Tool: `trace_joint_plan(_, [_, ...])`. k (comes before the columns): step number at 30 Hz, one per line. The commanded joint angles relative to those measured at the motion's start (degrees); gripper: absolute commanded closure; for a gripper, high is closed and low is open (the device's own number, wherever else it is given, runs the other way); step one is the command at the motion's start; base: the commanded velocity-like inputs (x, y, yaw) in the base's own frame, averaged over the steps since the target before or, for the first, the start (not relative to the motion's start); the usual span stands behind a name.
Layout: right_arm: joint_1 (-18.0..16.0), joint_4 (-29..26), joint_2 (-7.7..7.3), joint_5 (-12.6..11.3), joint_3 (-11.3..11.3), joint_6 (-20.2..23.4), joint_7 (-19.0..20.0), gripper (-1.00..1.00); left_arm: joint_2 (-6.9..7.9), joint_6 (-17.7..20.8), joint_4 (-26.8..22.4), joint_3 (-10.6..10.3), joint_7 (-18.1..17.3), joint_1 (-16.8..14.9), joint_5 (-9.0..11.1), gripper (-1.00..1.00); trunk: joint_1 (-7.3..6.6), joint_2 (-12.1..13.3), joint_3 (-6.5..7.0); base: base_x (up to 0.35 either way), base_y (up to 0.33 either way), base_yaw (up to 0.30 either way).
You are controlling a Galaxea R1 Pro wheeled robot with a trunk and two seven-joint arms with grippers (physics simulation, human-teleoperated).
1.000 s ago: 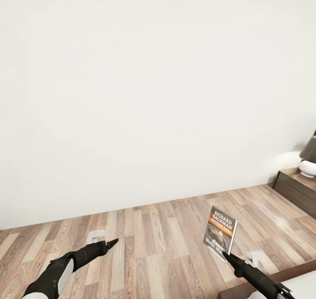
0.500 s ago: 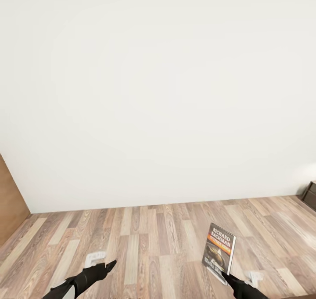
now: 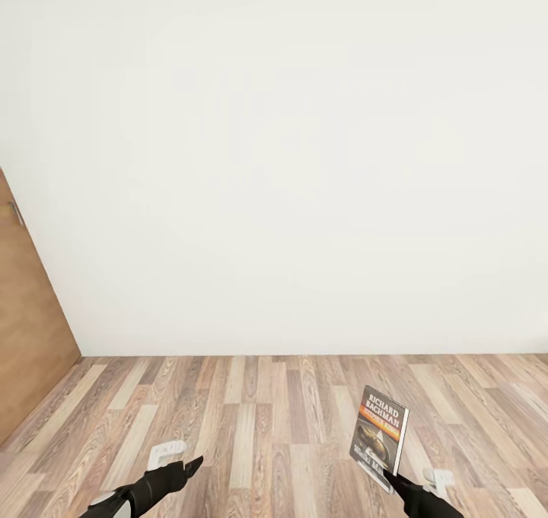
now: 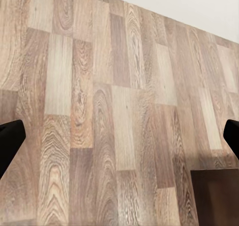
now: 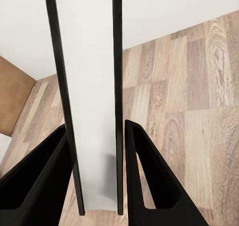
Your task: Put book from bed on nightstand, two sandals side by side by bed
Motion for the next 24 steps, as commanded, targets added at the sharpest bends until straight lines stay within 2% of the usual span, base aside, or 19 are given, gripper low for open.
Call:
trace_joint_plan(1, [-0.12, 0.23, 0.01, -0.52, 0.45, -0.31, 0.26, 1.0, 0.01, -0.18, 0.09, 0.13, -0.21, -0.06, 0.0, -1.0, 0.01, -0.07, -0.09, 0.0, 0.0, 0.01])
trace_joint_plan(6, [-0.09, 0.23, 0.01, -0.53, 0.45, -0.31, 0.26, 1.0, -0.02, -0.18, 0.77, 0.13, -0.21, -0.06, 0.0, -1.0, 0.01, -0.07, -0.09, 0.0, 0.0, 0.036])
trace_joint_plan(18, [-0.11, 0.15, 0.01, -0.49, 0.45, -0.31, 0.31, 1.0, -0.11, -0.27, 1.5, 0.13, -0.13, -0.06, 0.0, -1.0, 0.01, -0.07, -0.09, 0.0, 0.0, 0.198])
trace_joint_plan(24, [-0.11, 0.15, 0.01, -0.48, 0.45, -0.3, 0.3, 1.0, -0.11, -0.27, 1.5, 0.13, -0.12, -0.06, 0.0, -1.0, 0.01, -0.07, -0.09, 0.0, 0.0, 0.067])
